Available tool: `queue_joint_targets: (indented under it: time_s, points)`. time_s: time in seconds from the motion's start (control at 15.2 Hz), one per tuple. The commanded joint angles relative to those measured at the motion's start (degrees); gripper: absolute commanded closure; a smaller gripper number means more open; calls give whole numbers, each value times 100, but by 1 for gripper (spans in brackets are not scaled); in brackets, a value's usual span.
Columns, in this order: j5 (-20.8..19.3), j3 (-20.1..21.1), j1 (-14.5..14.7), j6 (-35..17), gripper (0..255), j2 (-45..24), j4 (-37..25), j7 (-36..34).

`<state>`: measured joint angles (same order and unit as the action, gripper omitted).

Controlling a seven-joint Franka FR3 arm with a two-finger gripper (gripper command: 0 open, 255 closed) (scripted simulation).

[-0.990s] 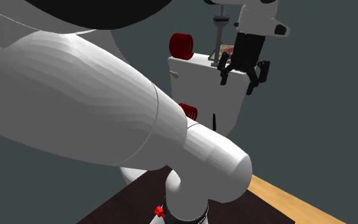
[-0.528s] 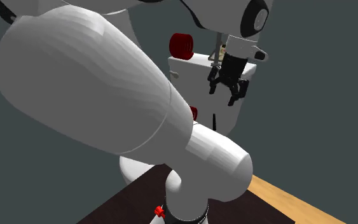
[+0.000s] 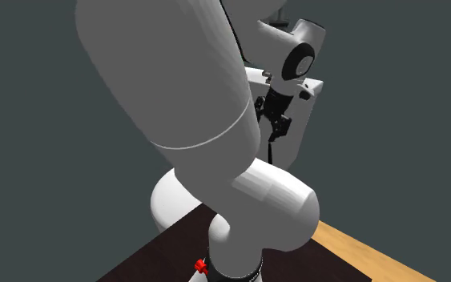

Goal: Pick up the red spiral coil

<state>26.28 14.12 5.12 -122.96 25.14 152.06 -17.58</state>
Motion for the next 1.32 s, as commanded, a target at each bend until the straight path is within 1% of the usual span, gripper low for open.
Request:
queue_joint_targets:
  time_s: [0.0,0.26,0.59,0.99,1.25]
  points:
    - [310,125,105,-495,0,-410,-51,-83]
    - [900,315,301,-1384,0,-1277,-265,-116]
    - [1645,514,526,-2362,0,-2428,-768,-17]
    - [2484,743,713,-3282,0,-3810,-1675,237]
    - [2925,898,789,-3756,0,-4708,-2431,402]
